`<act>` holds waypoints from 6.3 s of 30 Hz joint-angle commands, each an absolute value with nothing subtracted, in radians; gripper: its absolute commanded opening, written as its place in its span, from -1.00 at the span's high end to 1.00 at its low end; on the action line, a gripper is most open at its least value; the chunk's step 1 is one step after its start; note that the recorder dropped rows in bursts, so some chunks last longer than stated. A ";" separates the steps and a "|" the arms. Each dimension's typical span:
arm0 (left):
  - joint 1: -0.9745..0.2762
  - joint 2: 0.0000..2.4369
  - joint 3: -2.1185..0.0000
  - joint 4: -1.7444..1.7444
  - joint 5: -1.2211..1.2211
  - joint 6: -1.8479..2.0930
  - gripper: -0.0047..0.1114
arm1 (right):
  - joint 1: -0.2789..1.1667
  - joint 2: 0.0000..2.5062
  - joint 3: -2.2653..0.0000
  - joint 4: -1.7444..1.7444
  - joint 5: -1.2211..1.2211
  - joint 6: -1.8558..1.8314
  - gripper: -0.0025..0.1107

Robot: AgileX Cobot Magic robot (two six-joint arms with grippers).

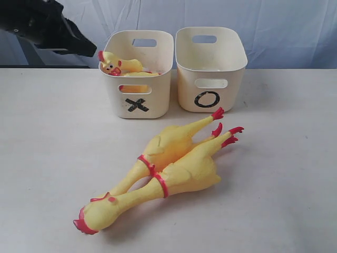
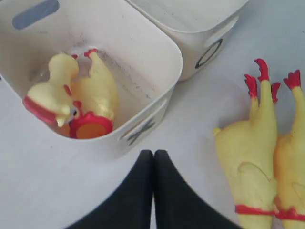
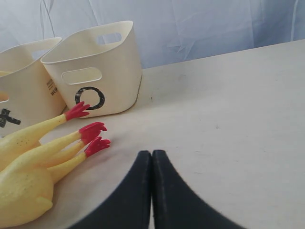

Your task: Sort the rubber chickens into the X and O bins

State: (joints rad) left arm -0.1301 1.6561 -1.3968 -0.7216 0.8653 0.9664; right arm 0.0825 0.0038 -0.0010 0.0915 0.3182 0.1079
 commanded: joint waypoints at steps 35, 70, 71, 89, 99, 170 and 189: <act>-0.132 0.659 -0.576 -0.719 0.806 0.867 0.92 | 0.082 0.000 0.000 0.047 0.239 0.095 0.97; -0.132 0.544 -0.407 -0.732 0.724 0.867 0.92 | 0.082 0.000 -0.093 0.708 0.208 0.202 0.97; -0.132 0.544 -0.407 -0.732 0.726 0.867 0.92 | 0.082 0.000 -0.104 0.718 0.241 0.202 0.97; -0.132 0.544 -0.407 -0.732 0.739 0.867 0.92 | 0.082 0.409 -0.381 0.996 0.703 -0.332 0.97; -0.132 0.544 -0.407 -0.738 0.744 0.867 0.92 | 0.082 0.846 -0.523 1.111 0.963 -0.448 0.97; -0.132 0.544 -0.407 -0.747 0.761 0.867 0.92 | 1.008 1.770 -0.866 0.516 0.121 -1.404 0.11; -0.132 0.544 -0.407 -0.746 0.763 0.867 0.92 | 1.008 1.865 -0.873 0.471 -0.010 -1.404 0.12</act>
